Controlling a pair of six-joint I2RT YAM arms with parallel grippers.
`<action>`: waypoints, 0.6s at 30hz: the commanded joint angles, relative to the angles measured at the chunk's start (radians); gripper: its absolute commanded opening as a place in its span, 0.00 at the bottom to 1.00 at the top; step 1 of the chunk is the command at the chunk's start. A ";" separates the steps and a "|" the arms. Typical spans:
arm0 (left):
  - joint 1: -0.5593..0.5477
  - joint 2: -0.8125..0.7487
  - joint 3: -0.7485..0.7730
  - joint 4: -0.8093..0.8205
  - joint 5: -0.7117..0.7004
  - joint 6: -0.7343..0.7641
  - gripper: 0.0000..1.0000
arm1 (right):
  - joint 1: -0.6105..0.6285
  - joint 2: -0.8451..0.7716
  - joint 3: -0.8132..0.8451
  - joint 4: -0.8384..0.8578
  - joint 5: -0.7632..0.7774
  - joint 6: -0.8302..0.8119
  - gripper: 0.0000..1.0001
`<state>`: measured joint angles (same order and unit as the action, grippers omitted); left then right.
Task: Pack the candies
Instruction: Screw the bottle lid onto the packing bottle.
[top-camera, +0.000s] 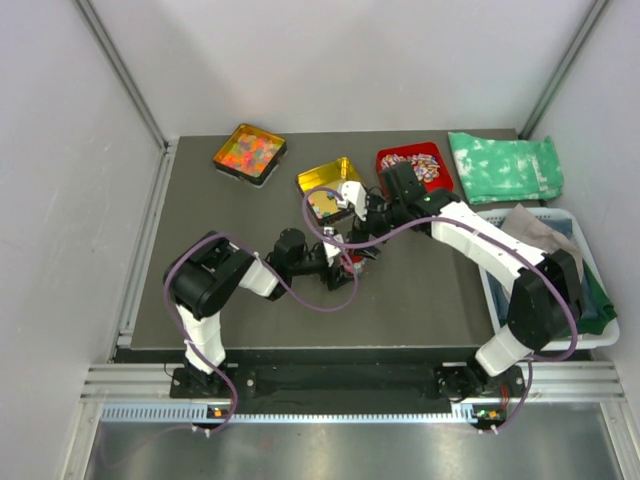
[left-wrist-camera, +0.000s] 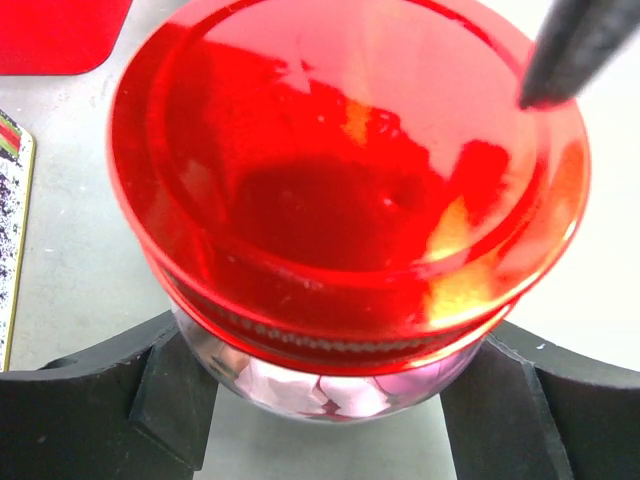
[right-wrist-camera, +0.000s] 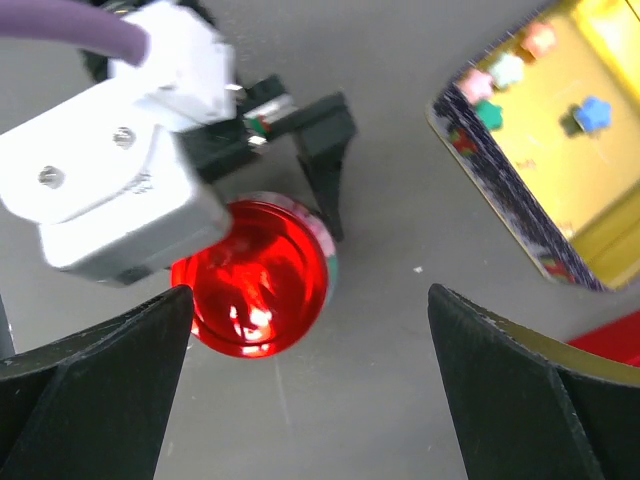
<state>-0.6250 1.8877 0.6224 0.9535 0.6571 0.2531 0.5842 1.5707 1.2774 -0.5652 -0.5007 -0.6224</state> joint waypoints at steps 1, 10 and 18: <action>-0.012 0.034 -0.001 -0.133 0.001 0.037 0.61 | 0.000 0.018 0.016 -0.027 -0.113 -0.154 0.99; -0.012 0.044 0.011 -0.159 0.015 0.035 0.61 | 0.000 0.012 -0.026 -0.055 -0.128 -0.278 0.99; -0.012 0.048 0.020 -0.171 0.018 0.035 0.61 | 0.000 -0.021 -0.061 -0.047 -0.131 -0.310 0.99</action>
<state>-0.6262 1.8915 0.6483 0.9146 0.6735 0.2615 0.5850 1.5921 1.2228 -0.6331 -0.5941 -0.8909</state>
